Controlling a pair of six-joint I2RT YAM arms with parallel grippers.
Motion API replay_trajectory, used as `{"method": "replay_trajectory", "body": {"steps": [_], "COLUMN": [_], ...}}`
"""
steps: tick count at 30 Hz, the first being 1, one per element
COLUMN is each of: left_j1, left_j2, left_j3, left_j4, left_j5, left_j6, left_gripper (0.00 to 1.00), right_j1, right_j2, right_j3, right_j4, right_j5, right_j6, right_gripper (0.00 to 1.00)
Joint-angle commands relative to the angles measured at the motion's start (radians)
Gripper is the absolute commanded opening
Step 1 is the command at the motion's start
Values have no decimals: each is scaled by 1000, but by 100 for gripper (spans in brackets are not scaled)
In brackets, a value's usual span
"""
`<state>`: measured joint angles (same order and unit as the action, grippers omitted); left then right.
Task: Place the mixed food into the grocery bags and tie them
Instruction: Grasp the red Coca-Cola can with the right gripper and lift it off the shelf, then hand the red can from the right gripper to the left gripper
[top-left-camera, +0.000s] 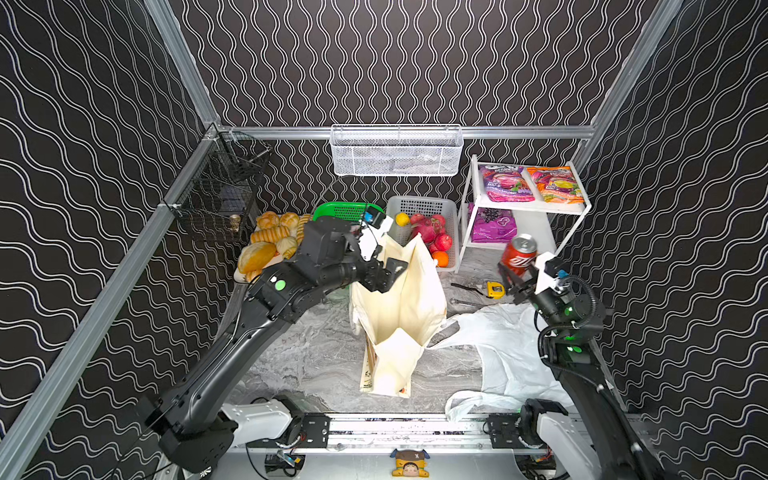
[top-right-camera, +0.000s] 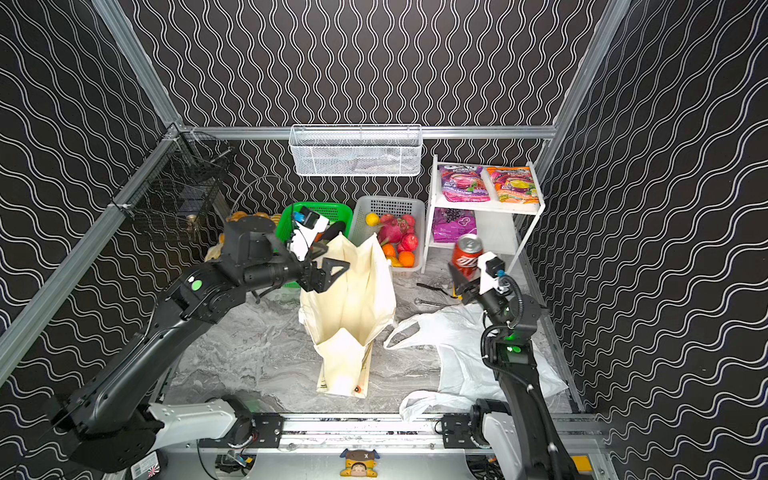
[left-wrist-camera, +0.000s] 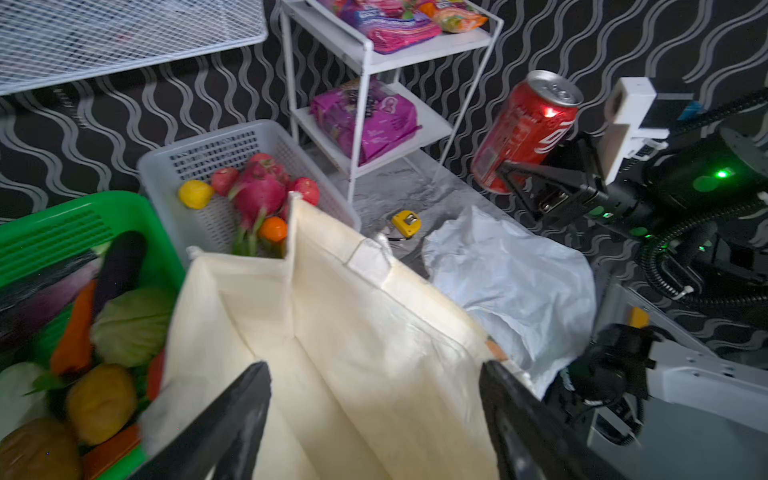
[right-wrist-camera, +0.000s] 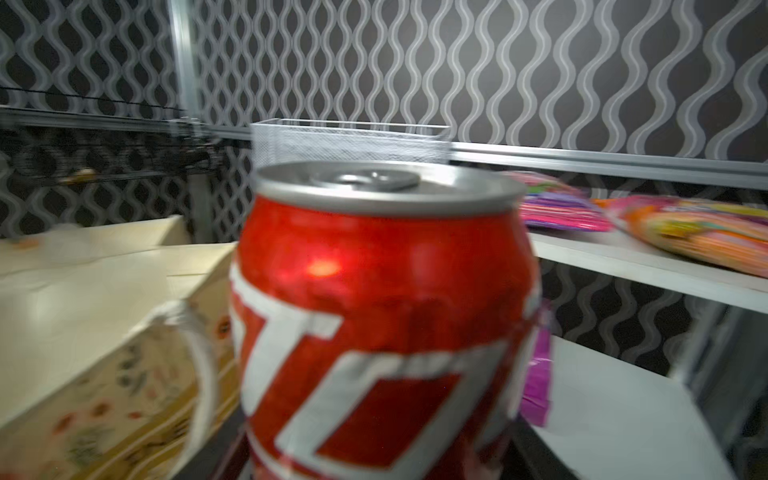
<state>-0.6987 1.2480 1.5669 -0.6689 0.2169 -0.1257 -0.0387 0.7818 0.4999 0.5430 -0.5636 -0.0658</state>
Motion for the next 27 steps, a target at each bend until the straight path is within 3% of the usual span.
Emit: {"method": "replay_trajectory", "body": {"steps": [1,4,8,16,21,25,27], "left_j1": [-41,-97,-184,-239,-240,-240,-240], "left_j2": [26,77,175,308,367,388,386], "left_j3": [36,93,239,389,446,470,471], "left_j4": [77,79,-31,-131,-197,-248,-263], "left_j5": [108,136,82,47,57,44,35], "left_j6": [5,33,139,197,191,203,211], "left_gripper": [86,90,96,99,94,79,77], "right_j1": [110,220,326,436,504,524,526], "right_j2": [-54,-53,-31,40,63,78,82], "right_j3": [73,154,259,373,388,407,415], "right_j4": [-258,-376,-515,-630,-641,-660,-661], "right_j5": [-70,-95,-116,-165,-158,-131,-120], "right_j6": [-22,-32,-68,-194,-297,-345,-351], "right_gripper": [38,38,37,36,36,37,37]}}
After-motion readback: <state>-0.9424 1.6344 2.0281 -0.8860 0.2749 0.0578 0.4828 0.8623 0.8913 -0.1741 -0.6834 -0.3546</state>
